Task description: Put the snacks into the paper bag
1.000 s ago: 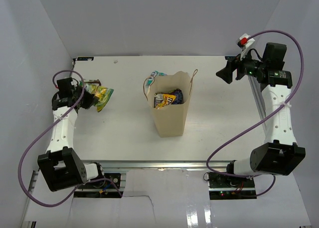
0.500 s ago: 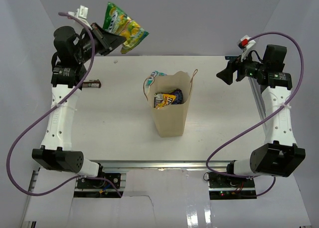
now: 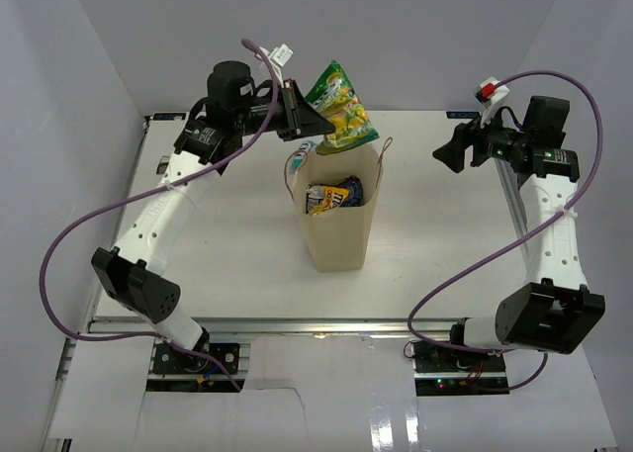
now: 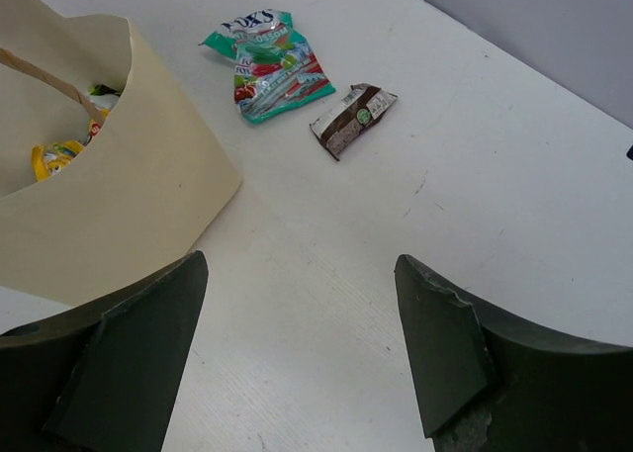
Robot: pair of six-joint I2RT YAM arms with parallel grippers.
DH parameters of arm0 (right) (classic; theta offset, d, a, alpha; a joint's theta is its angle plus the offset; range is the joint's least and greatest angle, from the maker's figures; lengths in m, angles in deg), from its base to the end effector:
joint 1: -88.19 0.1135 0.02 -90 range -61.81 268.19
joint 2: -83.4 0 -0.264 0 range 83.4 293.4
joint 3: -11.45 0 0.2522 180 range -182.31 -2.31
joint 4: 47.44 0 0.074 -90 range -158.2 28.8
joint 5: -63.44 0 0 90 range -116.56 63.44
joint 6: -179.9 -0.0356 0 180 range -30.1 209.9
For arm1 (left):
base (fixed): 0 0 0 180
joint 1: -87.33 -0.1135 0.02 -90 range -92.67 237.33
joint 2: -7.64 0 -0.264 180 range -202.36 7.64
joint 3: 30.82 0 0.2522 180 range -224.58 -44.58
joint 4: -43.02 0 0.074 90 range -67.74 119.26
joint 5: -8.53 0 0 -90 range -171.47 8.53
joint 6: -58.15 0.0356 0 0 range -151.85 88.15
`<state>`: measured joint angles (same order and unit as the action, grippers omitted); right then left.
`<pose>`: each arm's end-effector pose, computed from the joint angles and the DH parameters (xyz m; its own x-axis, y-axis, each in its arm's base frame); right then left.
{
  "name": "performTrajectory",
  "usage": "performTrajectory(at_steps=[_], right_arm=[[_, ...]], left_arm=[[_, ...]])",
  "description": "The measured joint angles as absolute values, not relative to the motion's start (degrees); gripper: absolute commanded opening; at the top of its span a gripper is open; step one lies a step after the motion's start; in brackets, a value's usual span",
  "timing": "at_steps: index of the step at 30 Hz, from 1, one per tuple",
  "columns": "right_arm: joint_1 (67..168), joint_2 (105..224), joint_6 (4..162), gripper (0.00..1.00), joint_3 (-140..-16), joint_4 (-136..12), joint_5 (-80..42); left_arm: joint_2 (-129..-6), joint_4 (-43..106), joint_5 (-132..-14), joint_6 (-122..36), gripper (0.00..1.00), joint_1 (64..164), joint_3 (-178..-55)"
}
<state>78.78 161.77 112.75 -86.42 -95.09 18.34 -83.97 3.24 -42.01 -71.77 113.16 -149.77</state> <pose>0.2922 -0.0229 0.4095 -0.2355 -0.2398 -0.9418 -0.6398 0.7677 -0.0355 0.3057 -0.1731 0.4714 -0.7230 -0.2004 -0.6611 0.5620 0.3858 -0.7317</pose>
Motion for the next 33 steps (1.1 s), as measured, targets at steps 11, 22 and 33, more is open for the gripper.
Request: performTrajectory(at_steps=[11, 22, 33], right_arm=[[78.39, 161.57, 112.79, 0.82, -84.33, -94.09, 18.12], [78.32, 161.64, 112.77, 0.82, -82.29, -92.73, 18.17], [86.1, 168.67, 103.98, 0.82, -82.18, -86.52, 8.44]], left_arm=[[-86.64, -5.39, -44.19, -66.96, 0.0, 116.92, -146.51], [-87.8, -9.57, -47.25, -63.73, 0.57, 116.94, -146.93], [-88.81, -11.01, -49.51, -60.95, 0.73, 117.14, -157.9]])
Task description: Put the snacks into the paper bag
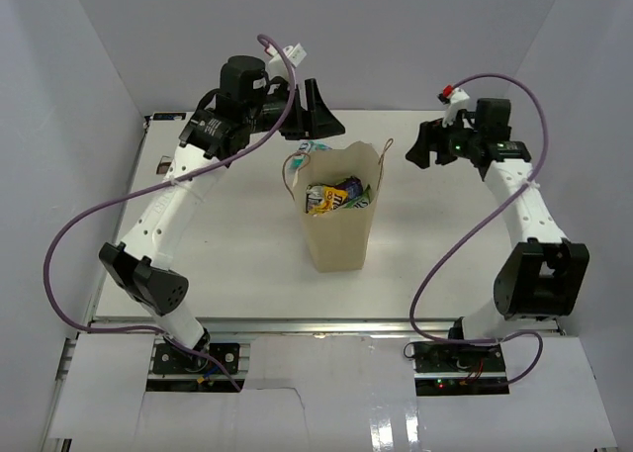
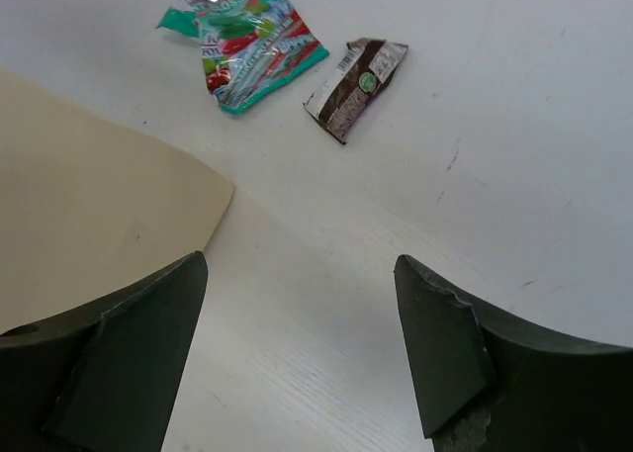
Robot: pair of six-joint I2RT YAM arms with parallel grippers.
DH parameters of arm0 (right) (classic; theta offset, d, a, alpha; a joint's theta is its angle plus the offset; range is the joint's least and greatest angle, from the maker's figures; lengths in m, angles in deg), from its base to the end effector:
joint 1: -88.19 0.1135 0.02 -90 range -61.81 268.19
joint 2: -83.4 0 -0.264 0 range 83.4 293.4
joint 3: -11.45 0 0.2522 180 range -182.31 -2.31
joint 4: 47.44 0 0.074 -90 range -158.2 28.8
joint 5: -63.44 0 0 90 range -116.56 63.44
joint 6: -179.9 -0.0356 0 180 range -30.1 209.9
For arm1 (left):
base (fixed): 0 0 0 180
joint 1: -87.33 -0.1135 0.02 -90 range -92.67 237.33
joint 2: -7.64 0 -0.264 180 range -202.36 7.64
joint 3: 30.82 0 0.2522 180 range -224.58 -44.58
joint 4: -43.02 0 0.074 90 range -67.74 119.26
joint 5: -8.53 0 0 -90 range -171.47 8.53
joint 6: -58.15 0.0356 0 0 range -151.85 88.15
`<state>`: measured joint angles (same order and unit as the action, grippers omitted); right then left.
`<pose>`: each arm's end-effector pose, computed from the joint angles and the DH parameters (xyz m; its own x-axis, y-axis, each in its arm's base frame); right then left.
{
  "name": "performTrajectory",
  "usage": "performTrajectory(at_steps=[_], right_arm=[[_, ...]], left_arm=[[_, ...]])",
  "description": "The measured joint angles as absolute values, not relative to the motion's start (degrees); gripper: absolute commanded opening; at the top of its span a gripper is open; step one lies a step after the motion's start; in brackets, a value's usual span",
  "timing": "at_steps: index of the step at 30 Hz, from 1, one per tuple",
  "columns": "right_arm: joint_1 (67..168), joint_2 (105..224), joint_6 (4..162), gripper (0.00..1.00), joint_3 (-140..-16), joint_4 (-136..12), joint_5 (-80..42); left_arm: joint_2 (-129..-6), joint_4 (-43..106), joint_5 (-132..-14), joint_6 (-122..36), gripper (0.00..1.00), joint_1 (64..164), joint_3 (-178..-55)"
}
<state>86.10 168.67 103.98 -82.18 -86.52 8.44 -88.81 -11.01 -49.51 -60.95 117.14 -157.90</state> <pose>0.3370 0.0081 0.3606 -0.3826 -0.1855 -0.9051 -0.5732 0.8160 0.0751 0.3050 -0.1965 0.4629 -0.7112 -0.0681 -0.6997 0.5692 0.5282 -0.6300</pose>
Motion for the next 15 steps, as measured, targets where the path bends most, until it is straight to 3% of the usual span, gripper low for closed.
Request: performTrajectory(at_steps=[4, 8, 15], right_arm=[[93.23, 180.3, 92.62, 0.85, -85.81, -83.94, -3.52], [97.27, 197.7, 83.83, 0.87, -97.59, -83.4, -9.13], [100.59, 217.33, 79.29, 0.87, -113.77, -81.39, -14.4]], left_arm=[[-85.46, -10.57, -57.48, -57.85, 0.86, 117.14, -158.62], [-75.73, -9.17, -69.26, -56.17, 0.93, 117.09, -150.55], [-58.1, -7.8, -84.35, -57.85, 0.94, 116.39, -131.95]])
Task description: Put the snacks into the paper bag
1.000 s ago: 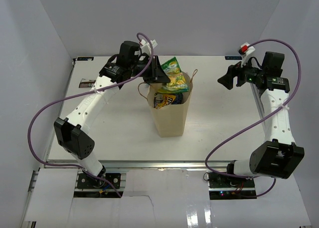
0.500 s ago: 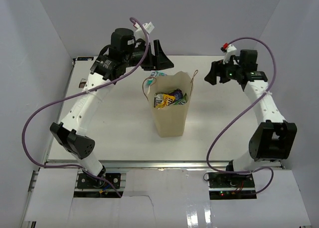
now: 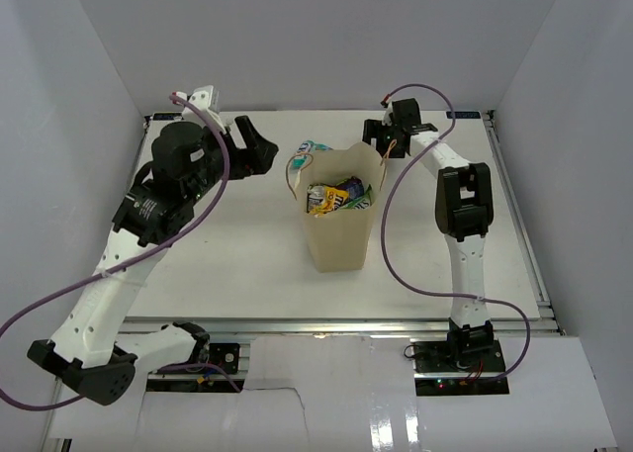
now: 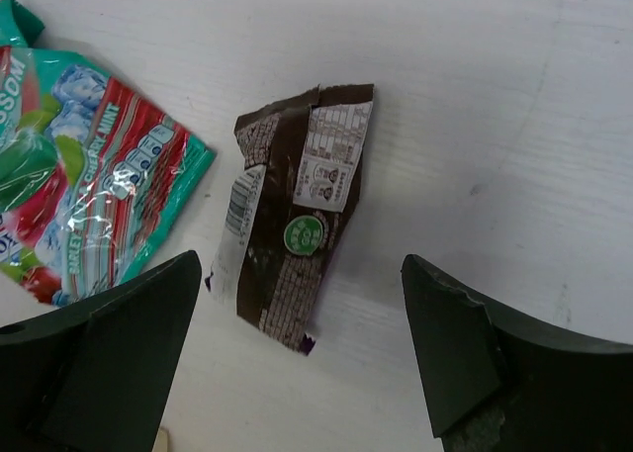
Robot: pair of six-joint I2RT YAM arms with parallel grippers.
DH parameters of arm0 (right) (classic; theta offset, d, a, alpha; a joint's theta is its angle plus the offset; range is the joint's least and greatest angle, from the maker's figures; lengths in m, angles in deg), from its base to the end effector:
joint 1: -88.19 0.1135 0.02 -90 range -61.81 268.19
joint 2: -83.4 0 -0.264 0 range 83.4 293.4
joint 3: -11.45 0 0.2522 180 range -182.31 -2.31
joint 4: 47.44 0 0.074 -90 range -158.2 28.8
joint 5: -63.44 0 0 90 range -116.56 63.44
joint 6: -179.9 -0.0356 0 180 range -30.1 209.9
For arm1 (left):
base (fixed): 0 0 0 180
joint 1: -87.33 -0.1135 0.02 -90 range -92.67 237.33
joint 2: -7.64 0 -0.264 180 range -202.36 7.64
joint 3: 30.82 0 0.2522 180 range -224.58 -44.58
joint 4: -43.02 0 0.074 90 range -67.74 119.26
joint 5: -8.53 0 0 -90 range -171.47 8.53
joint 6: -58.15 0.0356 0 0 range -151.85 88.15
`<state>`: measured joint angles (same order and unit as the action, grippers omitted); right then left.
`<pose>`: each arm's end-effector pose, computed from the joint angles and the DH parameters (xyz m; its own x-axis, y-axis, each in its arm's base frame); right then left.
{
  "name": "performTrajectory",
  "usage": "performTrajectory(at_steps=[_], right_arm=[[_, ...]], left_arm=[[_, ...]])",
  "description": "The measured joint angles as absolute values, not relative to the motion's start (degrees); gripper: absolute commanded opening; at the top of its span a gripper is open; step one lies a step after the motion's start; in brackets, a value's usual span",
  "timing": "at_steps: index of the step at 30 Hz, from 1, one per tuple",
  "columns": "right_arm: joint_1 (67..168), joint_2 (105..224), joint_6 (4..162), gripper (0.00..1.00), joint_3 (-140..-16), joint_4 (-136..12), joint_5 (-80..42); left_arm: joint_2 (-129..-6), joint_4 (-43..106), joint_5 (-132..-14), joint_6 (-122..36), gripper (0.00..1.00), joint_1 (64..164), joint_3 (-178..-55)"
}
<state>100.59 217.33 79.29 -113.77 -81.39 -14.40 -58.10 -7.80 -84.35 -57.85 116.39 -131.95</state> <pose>0.5184 0.1217 0.1917 -0.7170 0.0266 -0.6965 -0.2332 0.9325 0.2757 0.1956 -0.1066 0.4711 -0.4031 -0.2769 -0.8723 0.2960 0.8625 -0.4106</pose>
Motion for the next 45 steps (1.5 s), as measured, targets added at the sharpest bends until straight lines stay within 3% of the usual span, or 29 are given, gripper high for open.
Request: performTrajectory(at_steps=[2, 5, 8, 9, 11, 13, 21, 26, 30, 37, 45], right_arm=[[101.4, 219.71, 78.52, 0.85, -115.71, -80.51, -15.43], [102.41, 221.63, 77.87, 0.71, -117.33, -79.03, -17.02], [103.17, 221.94, 77.19, 0.47, -117.37, -78.57, -17.61], [103.24, 221.94, 76.99, 0.32, -117.33, -78.52, -17.61], [103.04, 221.94, 76.38, 0.15, -117.07, -77.76, -17.42], [102.43, 221.76, 76.23, 0.09, -116.35, -76.88, -16.76], [93.82, 211.71, 81.54, 0.08, -103.47, -74.76, -6.77], [84.97, 195.08, 89.95, 0.08, -94.42, -74.37, 4.81], [83.28, 182.95, 94.8, 0.08, -97.2, -73.76, 12.83], [94.28, 176.11, 98.26, 0.12, -117.64, -75.7, 24.46], [113.03, 166.53, 108.18, 0.14, -104.26, -84.21, 22.84]], left_arm=[[-56.33, -7.86, -86.68, -58.88, 0.94, 116.31, -128.43], [-56.3, -8.15, -89.07, -60.3, 0.95, 116.26, -124.98], [-57.55, -8.26, -90.55, -61.3, 0.95, 115.89, -123.08], [-57.94, -8.32, -90.84, -61.54, 0.95, 115.76, -122.64], [-58.77, -8.23, -91.12, -62.0, 0.95, 115.19, -121.75], [-59.41, -8.06, -91.14, -62.2, 0.95, 114.56, -121.02], [-61.07, -4.08, -88.28, -62.33, 0.95, 109.75, -112.96], [-62.77, 0.44, -83.8, -62.79, 0.95, 104.55, -106.42], [-66.53, 4.75, -79.93, -62.81, 0.94, 102.06, -103.12], [-73.9, 11.87, -74.93, -61.46, 0.94, 101.79, -102.21], [-82.2, 18.15, -72.32, -59.36, 0.93, 100.85, -104.26]])
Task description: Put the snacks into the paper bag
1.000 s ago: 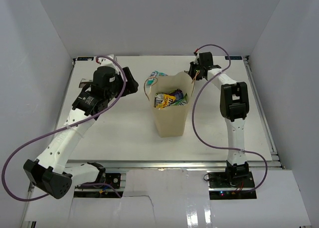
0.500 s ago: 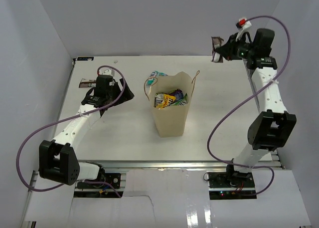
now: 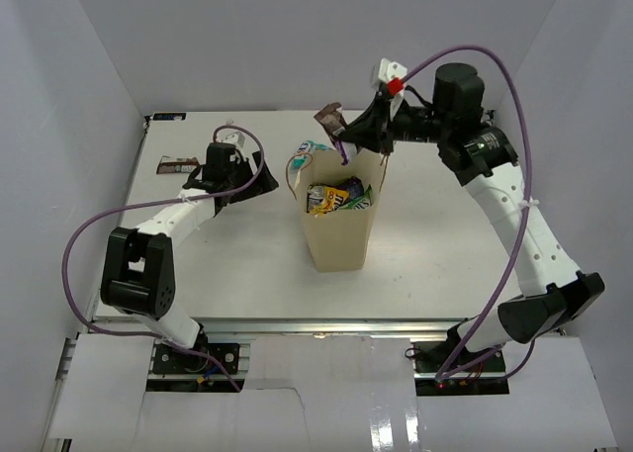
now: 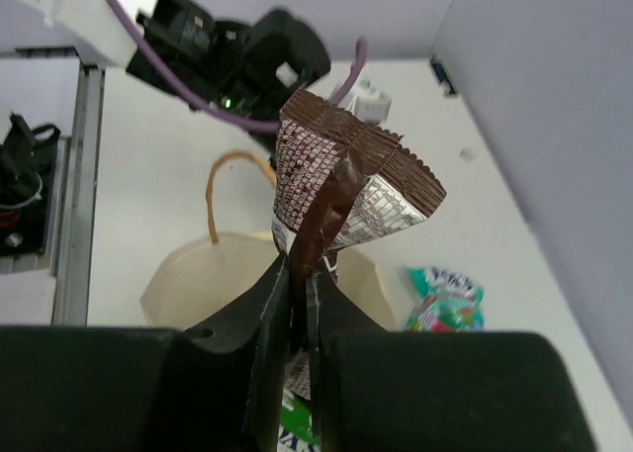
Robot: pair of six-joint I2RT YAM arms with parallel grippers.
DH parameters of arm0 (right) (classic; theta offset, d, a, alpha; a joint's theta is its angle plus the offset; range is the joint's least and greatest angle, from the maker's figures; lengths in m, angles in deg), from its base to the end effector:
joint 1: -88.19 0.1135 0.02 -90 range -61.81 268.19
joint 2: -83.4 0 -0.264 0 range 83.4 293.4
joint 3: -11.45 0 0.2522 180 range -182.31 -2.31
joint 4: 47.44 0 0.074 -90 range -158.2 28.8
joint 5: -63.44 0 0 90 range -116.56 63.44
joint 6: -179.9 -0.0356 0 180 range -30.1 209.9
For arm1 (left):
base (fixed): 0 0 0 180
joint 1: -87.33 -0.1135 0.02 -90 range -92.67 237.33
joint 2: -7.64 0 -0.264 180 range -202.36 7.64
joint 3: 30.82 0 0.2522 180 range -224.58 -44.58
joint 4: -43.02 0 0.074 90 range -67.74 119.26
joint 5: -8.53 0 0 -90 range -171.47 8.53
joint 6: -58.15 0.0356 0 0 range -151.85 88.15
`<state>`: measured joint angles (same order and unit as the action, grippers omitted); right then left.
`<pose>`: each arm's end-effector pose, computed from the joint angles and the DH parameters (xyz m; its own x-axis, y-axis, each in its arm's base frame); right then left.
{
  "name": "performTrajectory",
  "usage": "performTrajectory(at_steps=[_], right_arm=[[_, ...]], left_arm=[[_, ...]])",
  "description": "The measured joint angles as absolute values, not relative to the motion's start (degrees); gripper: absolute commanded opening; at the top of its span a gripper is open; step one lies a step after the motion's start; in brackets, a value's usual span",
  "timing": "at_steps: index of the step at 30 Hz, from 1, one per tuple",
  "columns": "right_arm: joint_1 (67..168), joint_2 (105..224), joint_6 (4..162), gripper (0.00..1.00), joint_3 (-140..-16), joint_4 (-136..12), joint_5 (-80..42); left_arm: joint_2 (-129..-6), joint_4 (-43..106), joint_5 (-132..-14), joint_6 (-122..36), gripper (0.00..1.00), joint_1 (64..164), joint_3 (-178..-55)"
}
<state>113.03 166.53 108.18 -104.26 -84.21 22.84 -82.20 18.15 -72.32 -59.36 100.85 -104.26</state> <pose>0.2589 0.1496 0.5043 0.2383 -0.1146 -0.9644 -0.9329 0.2491 -0.2601 0.3324 -0.0857 0.2343 -0.7291 -0.2937 -0.6182 0.0115 0.8978 -0.4402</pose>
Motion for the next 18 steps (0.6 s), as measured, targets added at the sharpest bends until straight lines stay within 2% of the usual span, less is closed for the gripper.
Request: performTrajectory(at_steps=[3, 6, 9, 15, 18], right_arm=[[114.58, 167.12, 110.56, 0.17, -99.32, -87.13, 18.93], [115.5, 168.37, 113.19, 0.42, -95.5, -89.56, 14.08], [116.16, 168.83, 115.7, 0.58, -94.34, -91.94, 10.49], [116.77, 168.74, 119.52, 0.72, -96.87, -94.65, 7.37], [116.59, 168.17, 121.14, 0.73, -100.0, -95.35, 6.49]], left_arm=[[-86.6, 20.62, -71.12, -59.03, 0.92, 100.57, -106.51], [-90.64, 22.56, -70.36, -58.61, 0.92, 100.53, -109.13], [-94.38, 24.62, -69.79, -57.89, 0.92, 100.53, -112.37], [-102.18, 33.21, -68.41, -56.89, 0.91, 100.55, -118.05], [-108.41, 35.87, -67.43, -56.65, 0.91, 100.77, -123.95]])
